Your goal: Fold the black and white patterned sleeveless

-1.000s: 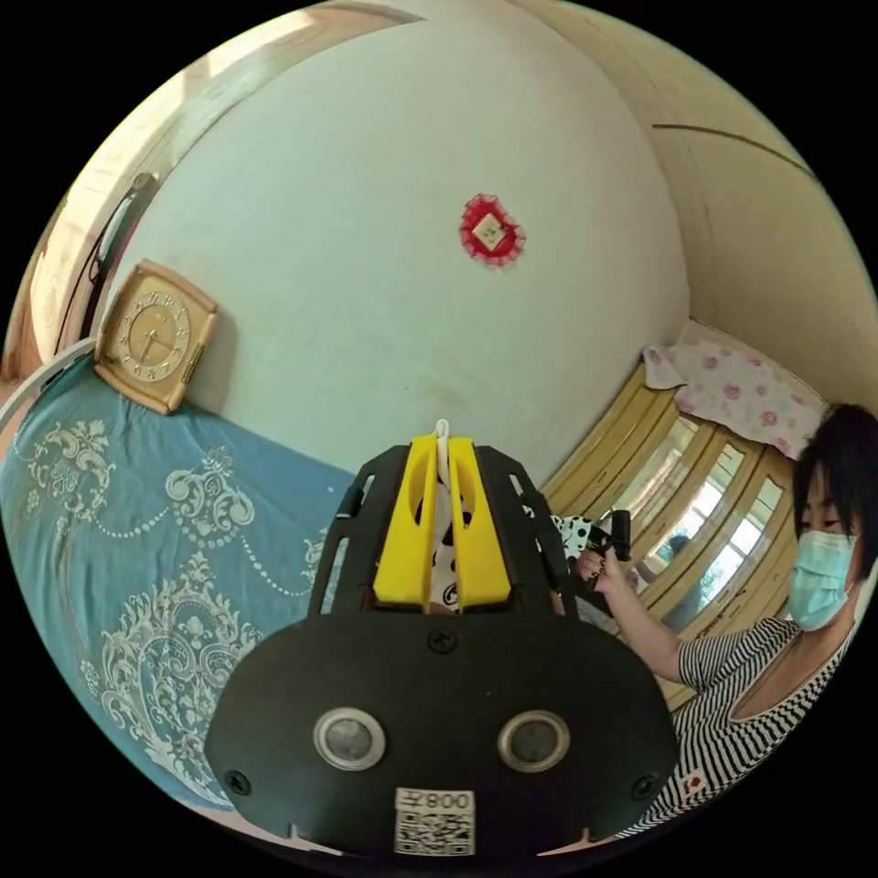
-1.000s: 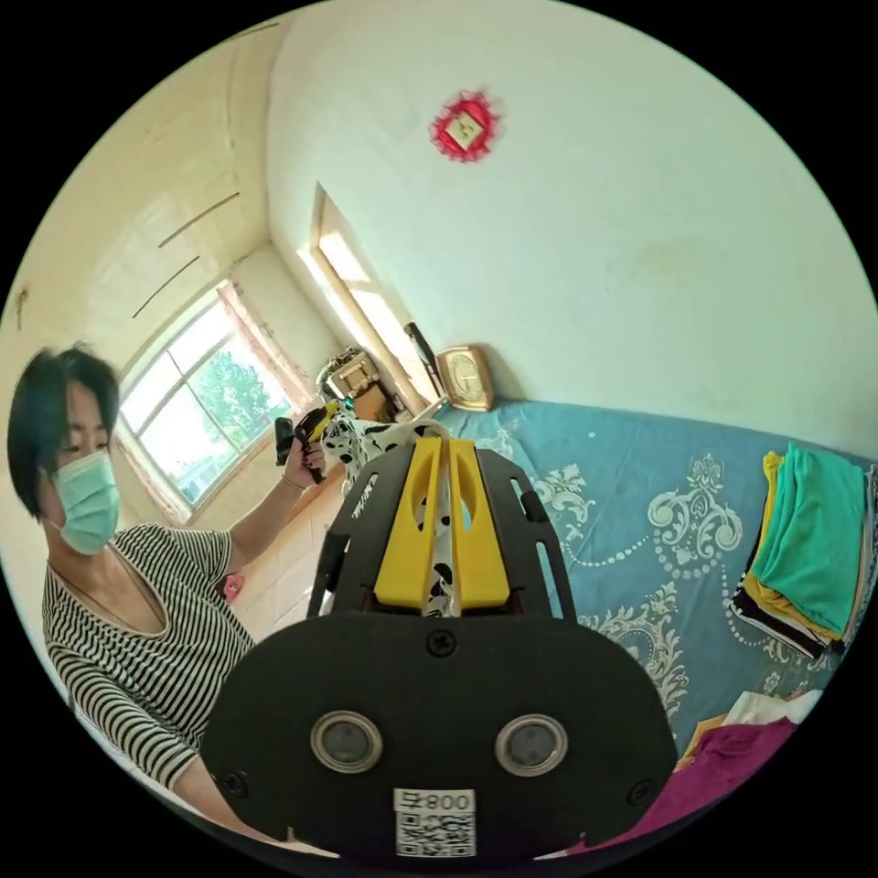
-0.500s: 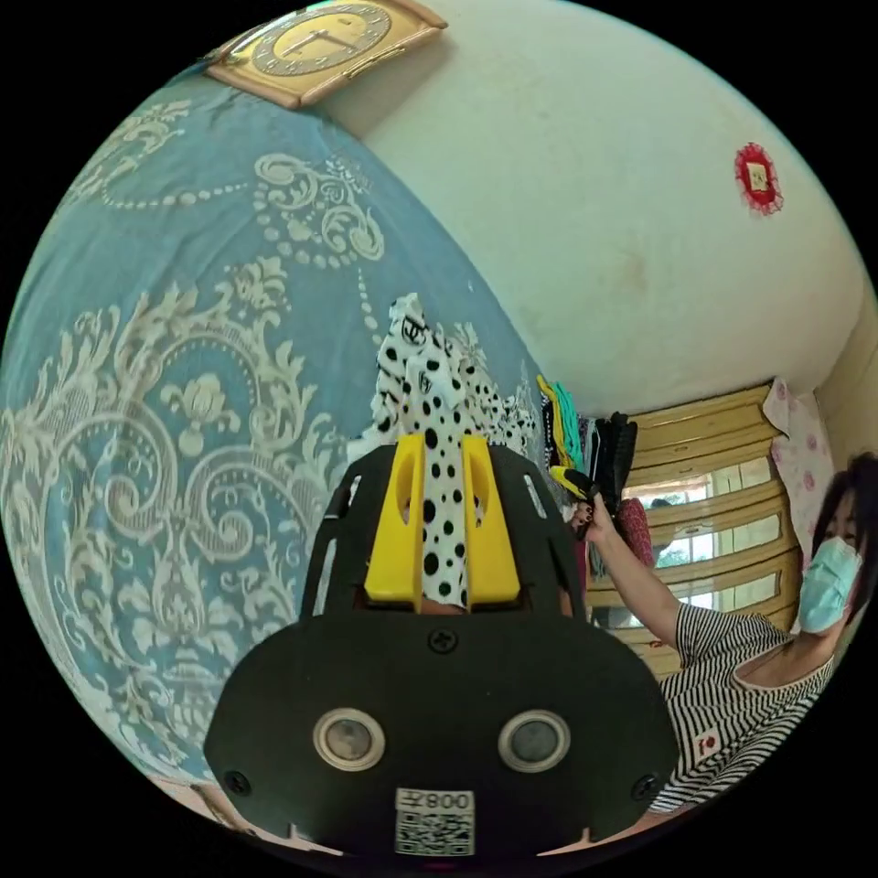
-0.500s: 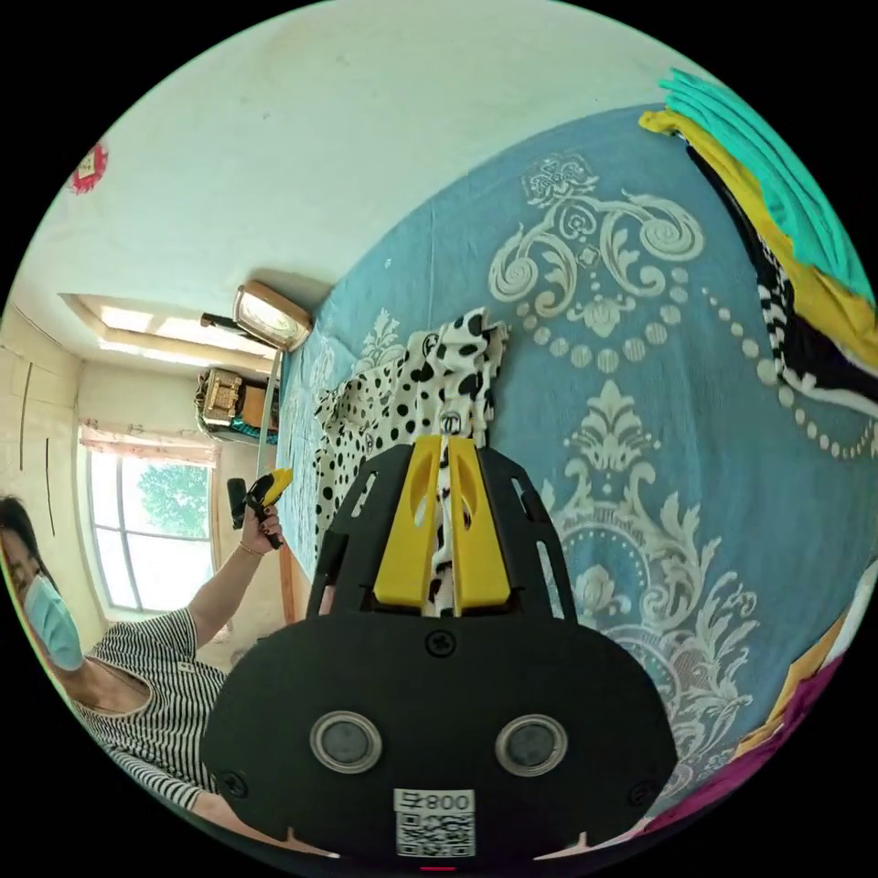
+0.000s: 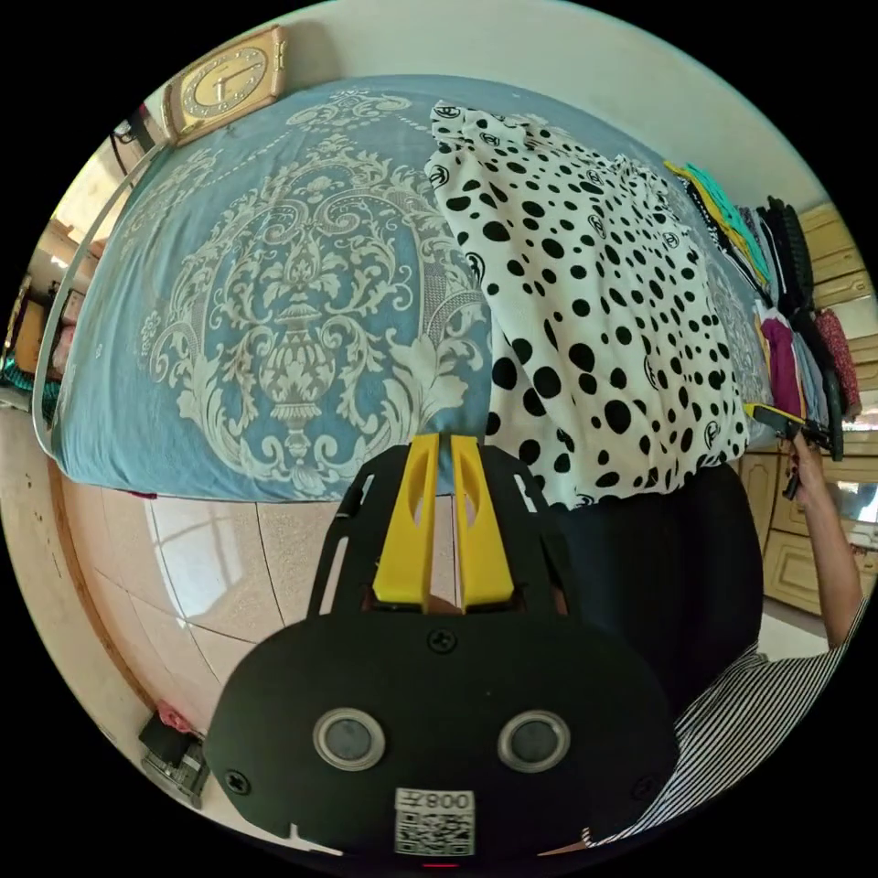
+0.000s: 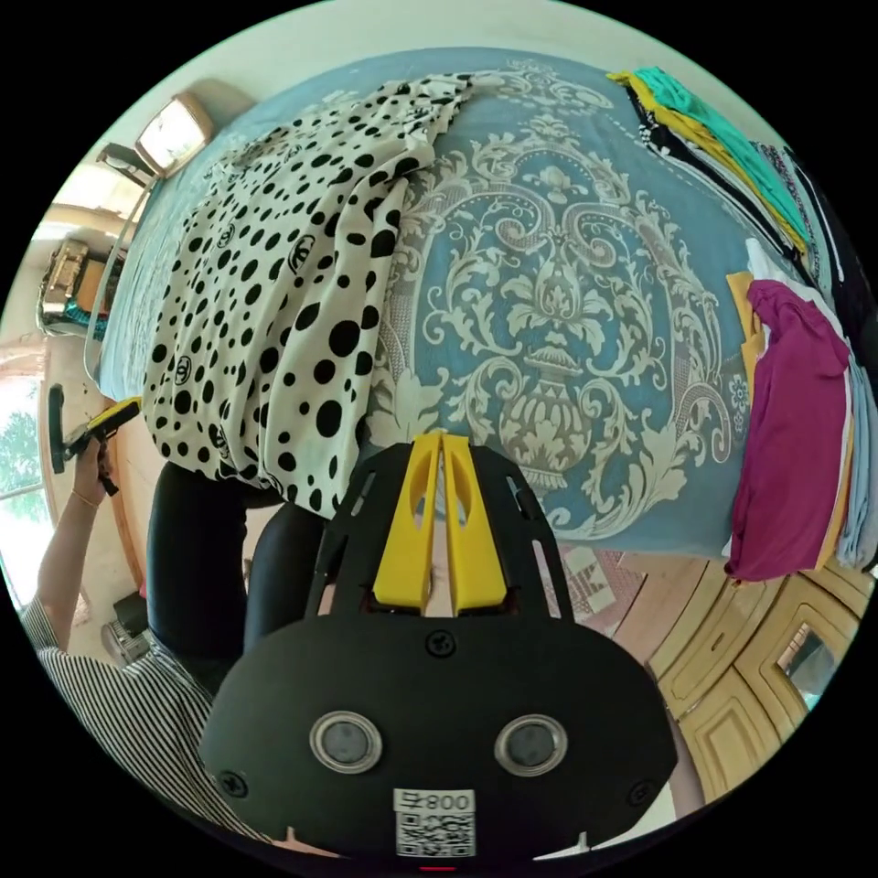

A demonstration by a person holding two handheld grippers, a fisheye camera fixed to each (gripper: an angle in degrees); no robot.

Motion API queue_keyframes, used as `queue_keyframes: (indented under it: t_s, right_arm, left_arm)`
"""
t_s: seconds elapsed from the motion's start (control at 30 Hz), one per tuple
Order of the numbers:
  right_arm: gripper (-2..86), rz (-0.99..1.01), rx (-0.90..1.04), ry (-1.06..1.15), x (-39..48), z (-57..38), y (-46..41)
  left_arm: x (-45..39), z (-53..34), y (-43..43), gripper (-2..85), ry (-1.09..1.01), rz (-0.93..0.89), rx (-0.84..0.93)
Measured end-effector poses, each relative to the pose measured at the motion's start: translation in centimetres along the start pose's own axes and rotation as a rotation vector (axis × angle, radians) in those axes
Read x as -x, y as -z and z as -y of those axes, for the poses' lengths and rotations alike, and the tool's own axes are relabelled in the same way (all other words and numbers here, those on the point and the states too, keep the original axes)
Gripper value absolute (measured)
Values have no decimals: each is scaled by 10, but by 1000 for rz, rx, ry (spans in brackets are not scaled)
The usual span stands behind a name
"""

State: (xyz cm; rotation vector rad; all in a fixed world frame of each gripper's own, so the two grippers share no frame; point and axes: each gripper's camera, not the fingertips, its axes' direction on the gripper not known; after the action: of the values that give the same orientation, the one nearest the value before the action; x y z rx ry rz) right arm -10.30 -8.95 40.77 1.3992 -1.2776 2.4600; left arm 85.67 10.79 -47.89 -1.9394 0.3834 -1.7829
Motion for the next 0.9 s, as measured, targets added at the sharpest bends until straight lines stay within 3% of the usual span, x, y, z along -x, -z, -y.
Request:
queue_keyframes:
  t_s: [0.03,0.27,0.43,0.53,0.7,0.9]
  right_arm:
    - [3,-4,-78,-6,17,-17,3]
    - [7,-98,-15,45,95,-57,4]
    - [26,123,-83,44,122,-128,27]
    - [57,147,-131,55,143,-176,39]
    - [78,182,-124,76,173,-223,39]
    - [67,132,-41,34,190,-259,13]
  left_arm:
    - [-13,1,0,19,43,-12,1]
    - [-62,2,0,14,107,-179,70]
    - [-102,-47,-6,30,161,-430,-7]
    - [-115,-70,-22,51,228,-528,-17]
    - [-148,-82,-49,65,261,-585,39]
    - [-201,-80,-62,20,222,-568,65]
